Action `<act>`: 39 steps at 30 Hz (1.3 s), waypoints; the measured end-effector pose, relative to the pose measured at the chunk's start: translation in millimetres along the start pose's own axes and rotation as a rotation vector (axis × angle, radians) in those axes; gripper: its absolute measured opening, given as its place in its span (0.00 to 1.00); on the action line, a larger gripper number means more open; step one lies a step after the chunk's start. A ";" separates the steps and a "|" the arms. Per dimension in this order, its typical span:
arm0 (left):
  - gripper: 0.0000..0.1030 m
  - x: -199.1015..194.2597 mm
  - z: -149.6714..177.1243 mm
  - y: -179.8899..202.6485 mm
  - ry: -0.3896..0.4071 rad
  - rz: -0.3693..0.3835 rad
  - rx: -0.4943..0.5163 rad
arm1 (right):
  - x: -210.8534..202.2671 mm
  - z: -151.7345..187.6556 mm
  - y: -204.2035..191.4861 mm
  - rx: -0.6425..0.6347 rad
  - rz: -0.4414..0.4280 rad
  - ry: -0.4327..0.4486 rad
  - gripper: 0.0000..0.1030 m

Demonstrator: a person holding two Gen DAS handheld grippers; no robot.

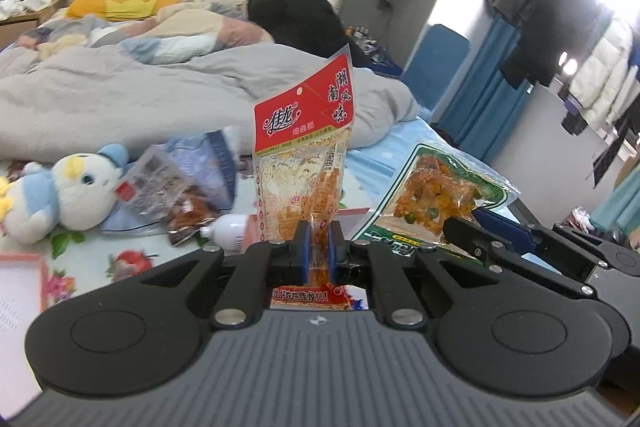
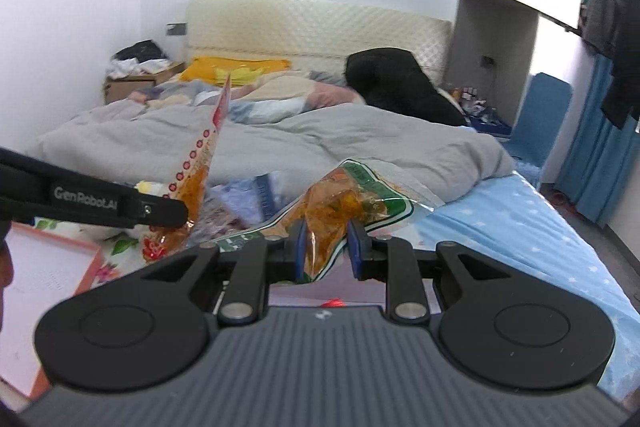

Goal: Organize snacks
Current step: 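Carry both packets over the deep pink box and open both tools, then withdraw both tools from the box back toward the remaining snacks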

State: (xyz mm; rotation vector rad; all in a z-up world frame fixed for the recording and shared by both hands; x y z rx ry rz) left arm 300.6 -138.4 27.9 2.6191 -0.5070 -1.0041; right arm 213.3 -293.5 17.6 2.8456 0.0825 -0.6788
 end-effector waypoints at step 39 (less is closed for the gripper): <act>0.48 143.5 71.7 77.3 -0.382 0.013 0.076 | 52.5 124.3 99.3 0.253 0.009 -0.351 0.52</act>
Point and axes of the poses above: each gripper's, at about its wrist camera, not at the fingertips, and x roughly the way its jaws point, y to its right, z to its underside, the point moved 1 cm from there along x, roughly the way its jaws point, and after that the axes turned 7 degrees about -x, right-handed, at the moved point
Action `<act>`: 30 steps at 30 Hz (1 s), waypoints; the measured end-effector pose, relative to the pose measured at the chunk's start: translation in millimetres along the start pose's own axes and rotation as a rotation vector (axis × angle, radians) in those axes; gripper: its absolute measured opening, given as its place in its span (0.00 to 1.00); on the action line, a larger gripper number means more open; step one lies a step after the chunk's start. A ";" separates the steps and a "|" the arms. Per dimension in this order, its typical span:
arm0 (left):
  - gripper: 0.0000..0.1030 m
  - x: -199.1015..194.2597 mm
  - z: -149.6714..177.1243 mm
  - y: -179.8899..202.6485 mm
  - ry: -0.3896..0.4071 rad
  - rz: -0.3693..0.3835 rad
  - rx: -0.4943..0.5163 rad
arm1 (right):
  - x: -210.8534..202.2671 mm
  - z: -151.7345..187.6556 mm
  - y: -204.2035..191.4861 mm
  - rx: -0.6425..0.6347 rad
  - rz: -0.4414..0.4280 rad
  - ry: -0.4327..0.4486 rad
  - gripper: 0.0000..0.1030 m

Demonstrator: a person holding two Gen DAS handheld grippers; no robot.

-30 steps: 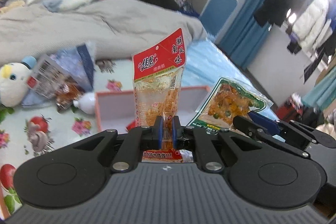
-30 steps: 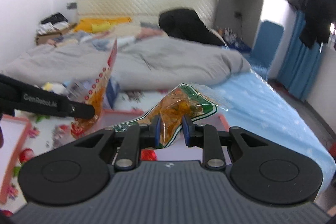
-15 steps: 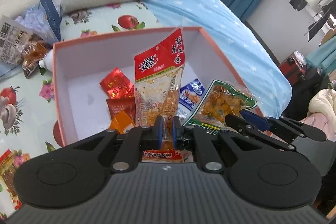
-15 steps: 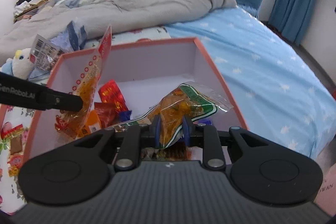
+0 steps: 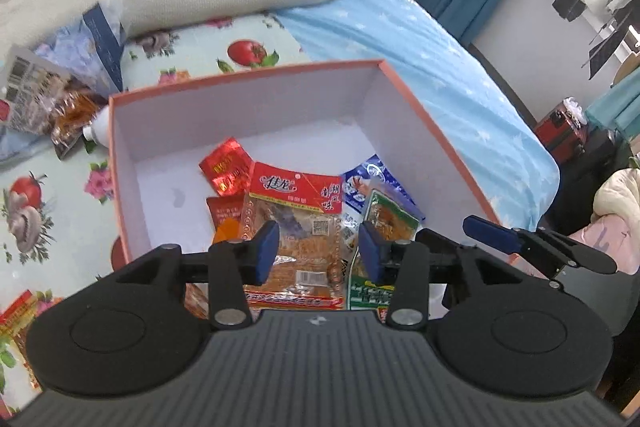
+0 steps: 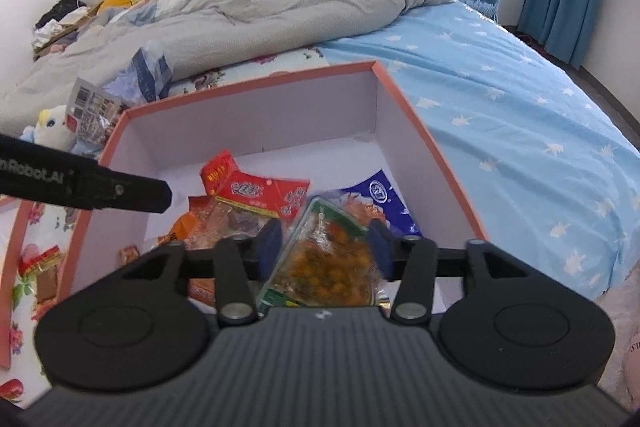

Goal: Organize snacks
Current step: 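Withdraw both tools from the box back toward the remaining snacks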

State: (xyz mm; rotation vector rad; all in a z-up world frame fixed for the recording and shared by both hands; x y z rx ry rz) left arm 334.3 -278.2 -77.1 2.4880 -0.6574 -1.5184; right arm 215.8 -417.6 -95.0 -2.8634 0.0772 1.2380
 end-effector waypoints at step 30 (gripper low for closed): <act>0.51 -187.7 51.6 -2.1 0.354 -0.043 0.061 | -112.6 -1.1 -68.8 -0.033 -0.077 0.262 0.52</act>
Point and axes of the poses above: each gripper's, at about its wrist camera, not at the fingertips, and x roughly the way its jaws point, y to its right, z to its underside, the point moved 1 cm from there along x, roughly the way its jaws point, and after that the axes turned 7 degrees about -x, right-handed, at the moved point
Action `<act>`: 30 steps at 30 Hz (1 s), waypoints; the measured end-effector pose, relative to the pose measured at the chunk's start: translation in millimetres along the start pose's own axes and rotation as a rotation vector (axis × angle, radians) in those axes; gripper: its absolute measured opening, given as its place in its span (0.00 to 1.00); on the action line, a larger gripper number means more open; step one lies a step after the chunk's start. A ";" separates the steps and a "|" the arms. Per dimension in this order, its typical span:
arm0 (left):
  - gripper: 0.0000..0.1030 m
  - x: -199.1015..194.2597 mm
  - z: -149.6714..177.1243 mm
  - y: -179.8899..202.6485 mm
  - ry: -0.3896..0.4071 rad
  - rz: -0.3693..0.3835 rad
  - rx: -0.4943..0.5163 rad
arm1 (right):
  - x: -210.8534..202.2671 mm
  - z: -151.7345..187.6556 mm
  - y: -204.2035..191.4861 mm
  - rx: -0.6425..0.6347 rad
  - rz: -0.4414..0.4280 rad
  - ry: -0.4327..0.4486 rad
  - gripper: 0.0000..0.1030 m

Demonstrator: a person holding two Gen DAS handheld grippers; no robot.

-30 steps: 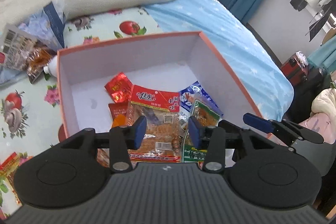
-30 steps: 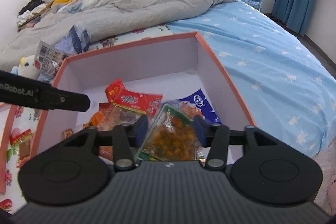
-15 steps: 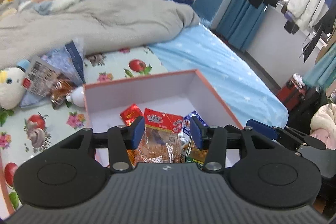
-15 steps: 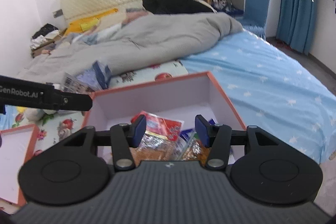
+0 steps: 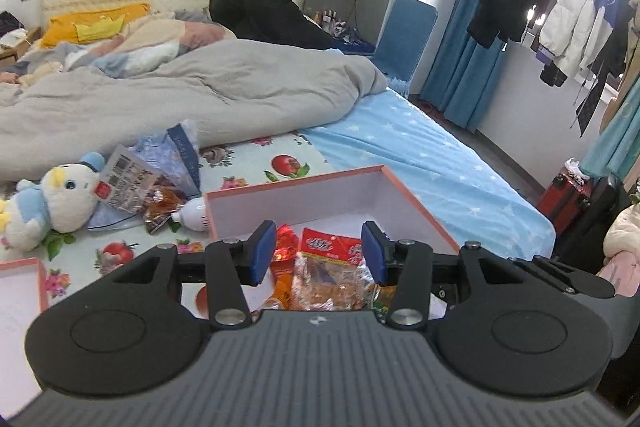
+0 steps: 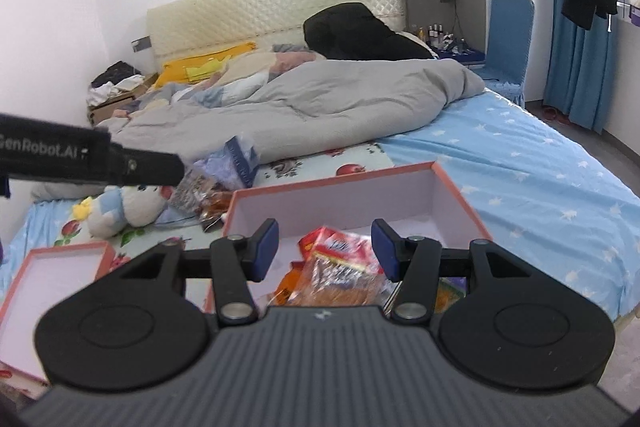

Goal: Organize snacks
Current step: 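Withdraw both tools from the box back toward the remaining snacks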

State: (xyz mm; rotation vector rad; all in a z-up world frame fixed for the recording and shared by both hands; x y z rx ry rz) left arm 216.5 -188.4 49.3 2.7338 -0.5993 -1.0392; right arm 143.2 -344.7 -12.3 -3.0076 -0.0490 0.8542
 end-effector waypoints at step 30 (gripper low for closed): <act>0.68 -88.9 86.4 -91.2 0.062 -0.179 -0.126 | -37.8 36.6 -93.6 -0.149 -0.173 0.086 0.66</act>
Point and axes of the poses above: each gripper's, at about its wrist camera, not at the fingertips, and x roughly the way its jaws point, y to its right, z to its underside, the point moved 1 cm from there along x, roughly the way its jaws point, and after that the axes turned 7 degrees about -x, right-handed, at the moved point
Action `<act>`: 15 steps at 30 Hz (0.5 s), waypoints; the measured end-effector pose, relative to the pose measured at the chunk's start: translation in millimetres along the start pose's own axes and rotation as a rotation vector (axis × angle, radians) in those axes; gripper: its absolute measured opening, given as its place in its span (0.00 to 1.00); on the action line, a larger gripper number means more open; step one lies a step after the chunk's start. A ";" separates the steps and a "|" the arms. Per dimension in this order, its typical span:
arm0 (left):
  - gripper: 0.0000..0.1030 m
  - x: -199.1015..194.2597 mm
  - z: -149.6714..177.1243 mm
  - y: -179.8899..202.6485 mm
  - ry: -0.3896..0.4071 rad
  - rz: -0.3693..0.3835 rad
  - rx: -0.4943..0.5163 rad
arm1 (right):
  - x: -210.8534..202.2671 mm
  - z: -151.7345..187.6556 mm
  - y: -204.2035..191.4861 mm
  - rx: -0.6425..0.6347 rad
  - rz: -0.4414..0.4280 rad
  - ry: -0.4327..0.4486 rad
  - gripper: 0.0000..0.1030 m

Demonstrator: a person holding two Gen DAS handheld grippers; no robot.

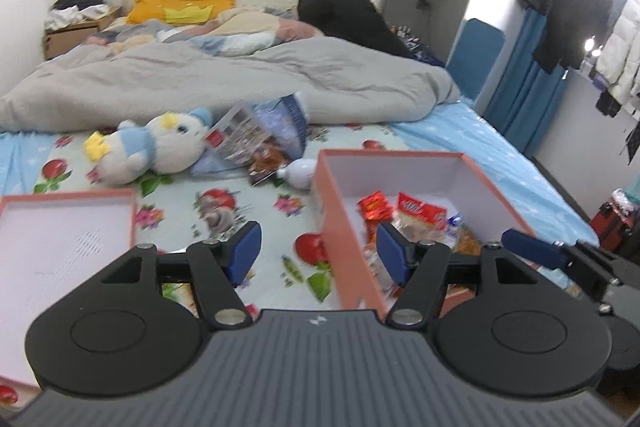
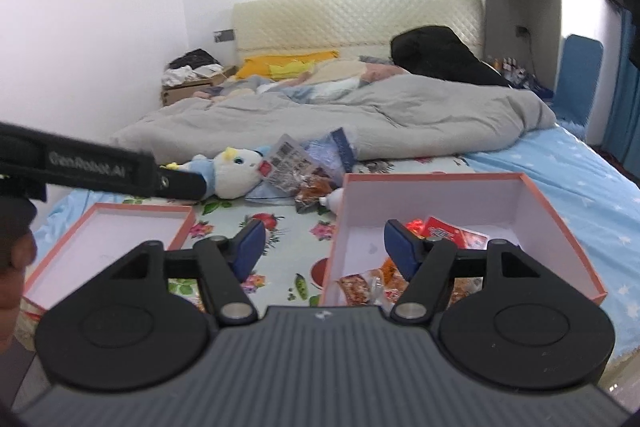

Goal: Organize snacks
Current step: 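Withdraw both tools from the box back toward the remaining snacks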

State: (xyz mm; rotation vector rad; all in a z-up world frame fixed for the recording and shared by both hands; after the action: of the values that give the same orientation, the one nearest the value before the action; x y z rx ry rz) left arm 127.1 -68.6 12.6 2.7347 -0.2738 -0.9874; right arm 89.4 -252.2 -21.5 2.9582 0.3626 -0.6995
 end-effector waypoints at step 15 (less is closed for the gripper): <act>0.92 -3.2 62.3 -54.3 0.074 -0.128 -0.075 | 9.1 30.4 -18.2 0.001 -0.066 -0.029 0.91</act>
State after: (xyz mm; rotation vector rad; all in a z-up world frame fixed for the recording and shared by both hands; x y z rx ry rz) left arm 89.8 -24.7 -46.7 2.7408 -0.0485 -0.9060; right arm 79.7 -236.7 -53.2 2.9461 0.4594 -0.7491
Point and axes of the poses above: each gripper's, at about its wrist camera, not at the fingertips, and x roughly the way its jaws point, y to its right, z to its underside, the point moved 1 cm from there along x, roughly the way its jaws point, and after that the axes turned 7 degrees about -x, right-handed, at the moved point
